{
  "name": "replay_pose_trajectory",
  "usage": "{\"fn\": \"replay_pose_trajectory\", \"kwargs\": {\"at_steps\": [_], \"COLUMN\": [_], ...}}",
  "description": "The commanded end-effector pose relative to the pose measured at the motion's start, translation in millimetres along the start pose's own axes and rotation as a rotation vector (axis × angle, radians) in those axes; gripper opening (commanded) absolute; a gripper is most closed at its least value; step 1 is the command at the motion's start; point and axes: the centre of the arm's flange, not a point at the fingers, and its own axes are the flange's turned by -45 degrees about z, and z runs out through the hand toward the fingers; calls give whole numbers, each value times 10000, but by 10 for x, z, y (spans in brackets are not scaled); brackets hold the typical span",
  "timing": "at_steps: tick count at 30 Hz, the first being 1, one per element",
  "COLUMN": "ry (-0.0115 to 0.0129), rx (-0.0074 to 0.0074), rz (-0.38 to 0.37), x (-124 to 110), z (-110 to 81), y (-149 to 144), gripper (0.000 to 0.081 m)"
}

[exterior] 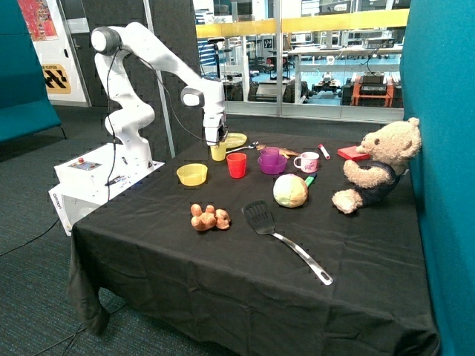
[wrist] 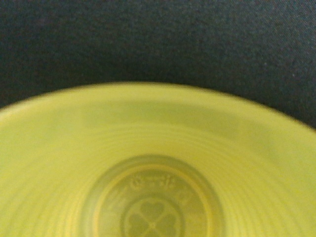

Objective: Match the cups with the appropriate bowls

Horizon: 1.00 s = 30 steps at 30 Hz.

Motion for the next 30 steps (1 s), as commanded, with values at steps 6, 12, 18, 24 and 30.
{"fn": "replay_pose_trajectory", "kwargs": {"at_steps": [6,12,18,24,30], "ry": [4,4,4,4,4], "rx": [12,12,12,12,12], "rz": [-145,-96,-71,-85,-81], "x": [15,63,83,68,77], "z": [-88,-198,-270,-333,-454], "y": [-53,-31,8,37,106], "gripper": [0,0,0,0,0]}}
